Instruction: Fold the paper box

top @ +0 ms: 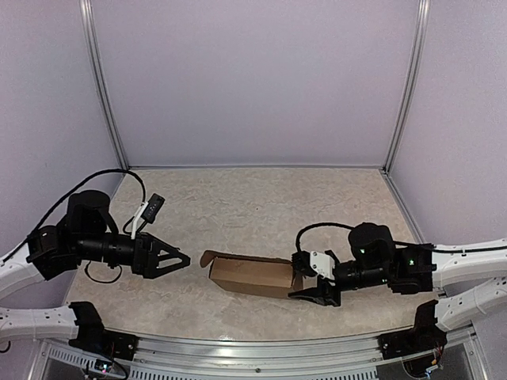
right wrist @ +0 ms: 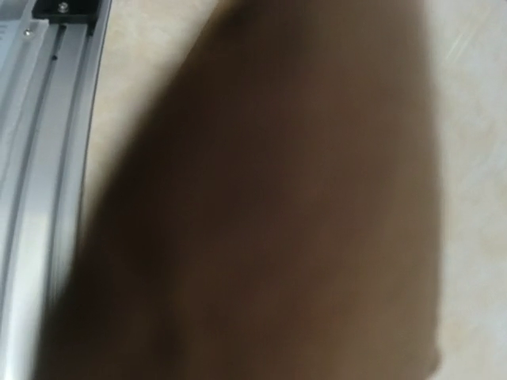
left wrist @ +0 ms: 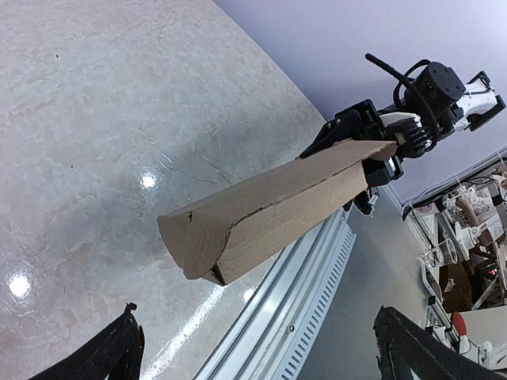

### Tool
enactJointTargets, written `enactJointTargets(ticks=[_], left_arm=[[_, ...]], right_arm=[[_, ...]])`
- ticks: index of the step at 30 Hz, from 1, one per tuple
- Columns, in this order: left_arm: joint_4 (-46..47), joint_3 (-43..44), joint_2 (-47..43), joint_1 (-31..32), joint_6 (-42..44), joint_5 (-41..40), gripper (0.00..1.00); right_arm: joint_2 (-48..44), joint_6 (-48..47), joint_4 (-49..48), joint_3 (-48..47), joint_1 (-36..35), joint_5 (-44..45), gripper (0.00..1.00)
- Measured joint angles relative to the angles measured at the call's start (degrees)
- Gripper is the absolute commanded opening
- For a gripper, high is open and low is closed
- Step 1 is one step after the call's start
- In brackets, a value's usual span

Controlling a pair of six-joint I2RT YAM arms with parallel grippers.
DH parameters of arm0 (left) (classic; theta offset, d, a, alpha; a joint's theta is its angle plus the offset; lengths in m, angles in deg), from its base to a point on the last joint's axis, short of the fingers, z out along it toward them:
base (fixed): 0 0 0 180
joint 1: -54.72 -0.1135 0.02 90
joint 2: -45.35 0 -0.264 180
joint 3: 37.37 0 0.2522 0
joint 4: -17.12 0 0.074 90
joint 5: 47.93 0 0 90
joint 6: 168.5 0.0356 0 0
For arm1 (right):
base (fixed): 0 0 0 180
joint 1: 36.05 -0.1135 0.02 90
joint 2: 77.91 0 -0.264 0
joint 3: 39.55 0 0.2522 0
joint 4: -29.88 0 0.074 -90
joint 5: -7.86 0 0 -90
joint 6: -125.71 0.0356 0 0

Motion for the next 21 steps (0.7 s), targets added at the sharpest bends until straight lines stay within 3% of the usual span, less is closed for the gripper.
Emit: enactJointTargets(ticks=[7, 21], left_arm=[[0.4, 1.7, 6.0, 2.3, 4.9, -6.2, 0.95], [1.6, 7.0, 19.5, 9.6, 10.9, -21.2, 0.7]], right_arm=[[2.0, 8.2, -11.4, 6.5, 5.1, -8.2, 0.4], [8.6, 13.6, -25.2, 11.3, 8.6, -14.8, 0.39]])
